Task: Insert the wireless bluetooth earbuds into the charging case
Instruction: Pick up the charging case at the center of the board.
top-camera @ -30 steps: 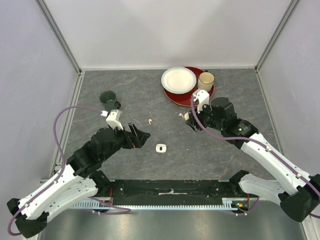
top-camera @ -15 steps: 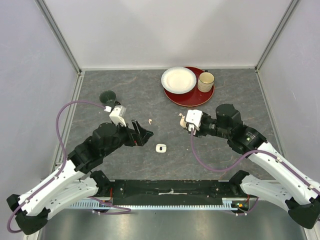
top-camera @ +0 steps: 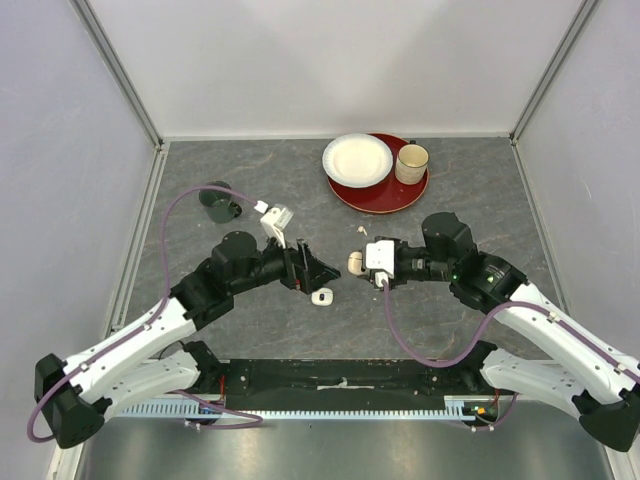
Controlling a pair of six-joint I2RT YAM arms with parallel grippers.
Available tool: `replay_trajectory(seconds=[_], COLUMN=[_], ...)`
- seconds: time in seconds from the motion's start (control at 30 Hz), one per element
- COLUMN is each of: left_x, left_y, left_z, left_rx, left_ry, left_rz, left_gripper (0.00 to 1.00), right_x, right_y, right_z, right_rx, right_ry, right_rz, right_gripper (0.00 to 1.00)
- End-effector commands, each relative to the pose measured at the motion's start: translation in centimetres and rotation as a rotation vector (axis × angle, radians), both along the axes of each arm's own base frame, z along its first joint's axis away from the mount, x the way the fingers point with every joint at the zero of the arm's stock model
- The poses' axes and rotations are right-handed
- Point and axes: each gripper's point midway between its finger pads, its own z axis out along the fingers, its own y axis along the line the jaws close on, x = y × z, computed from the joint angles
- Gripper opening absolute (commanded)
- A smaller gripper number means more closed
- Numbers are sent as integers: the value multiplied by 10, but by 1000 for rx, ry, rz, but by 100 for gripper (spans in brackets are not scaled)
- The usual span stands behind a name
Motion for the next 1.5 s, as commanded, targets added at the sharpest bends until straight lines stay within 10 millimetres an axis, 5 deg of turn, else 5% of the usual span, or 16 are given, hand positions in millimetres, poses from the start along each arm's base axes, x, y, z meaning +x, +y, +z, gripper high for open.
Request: replay_trajectory(seconds=[0.0,0.23,0.7,1.2,1.23,1.3,1.43,1.47], left_x=[-1,-3,-8,-14,-13,-13,-14,-12], left_y=[-21,-38,-56,-61,-61,-60,-56,-54], left_z=[40,46,21,11,10,9,14,13], left_rx=[-111,-164,-153,-134,-130,-121,-130,-130], left_ry=[-75,-31,45,67,68,56,24,20], left_rz=[-84,-132,-162,-202,-199,-200,-192,-176], left_gripper=[96,94,80,28,6,2,2,2], right_x=[-13,-13,-9,-6,-6,-6,-7,-7], right_y=[7,11,29,37,37,37,35,35], right_z=[8,3,4,-1,0,3,7,8], right_rx=[26,21,83,83,86,97,127,135], right_ry=[-28,-34,-29,-27,-30,-32,-21,-17], right_rz=[61,32,-20,-64,-63,-74,-96,-98], right_gripper=[0,0,0,0,0,0,20,37])
